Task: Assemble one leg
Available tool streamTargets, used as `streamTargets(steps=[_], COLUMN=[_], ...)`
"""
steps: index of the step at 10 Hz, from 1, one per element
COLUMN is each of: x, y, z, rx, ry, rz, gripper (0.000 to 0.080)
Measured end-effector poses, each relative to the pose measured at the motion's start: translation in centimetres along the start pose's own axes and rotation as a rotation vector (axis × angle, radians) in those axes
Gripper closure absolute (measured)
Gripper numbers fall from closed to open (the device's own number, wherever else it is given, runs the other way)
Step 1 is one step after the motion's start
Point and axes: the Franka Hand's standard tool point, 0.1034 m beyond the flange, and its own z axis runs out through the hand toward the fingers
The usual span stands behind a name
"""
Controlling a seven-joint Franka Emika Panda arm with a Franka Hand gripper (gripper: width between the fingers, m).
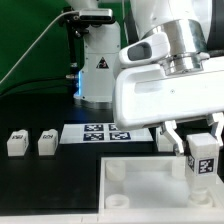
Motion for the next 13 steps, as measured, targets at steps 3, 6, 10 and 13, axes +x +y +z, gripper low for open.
streamTargets(steps=[3,6,10,13], x=[-1.2,-1.5,-1.8,-1.9], y=[-0.3,-0.4,-0.4,-0.4], z=[0.8,1.2,1.3,1.3], rx=[0.004,0.001,0.005,0.006], ry=[-0.013,0.001,-0.023,-0.026], rz=[0.000,-0.001,0.000,0.000], gripper=[0.0508,0.0508,0.0429,0.0167])
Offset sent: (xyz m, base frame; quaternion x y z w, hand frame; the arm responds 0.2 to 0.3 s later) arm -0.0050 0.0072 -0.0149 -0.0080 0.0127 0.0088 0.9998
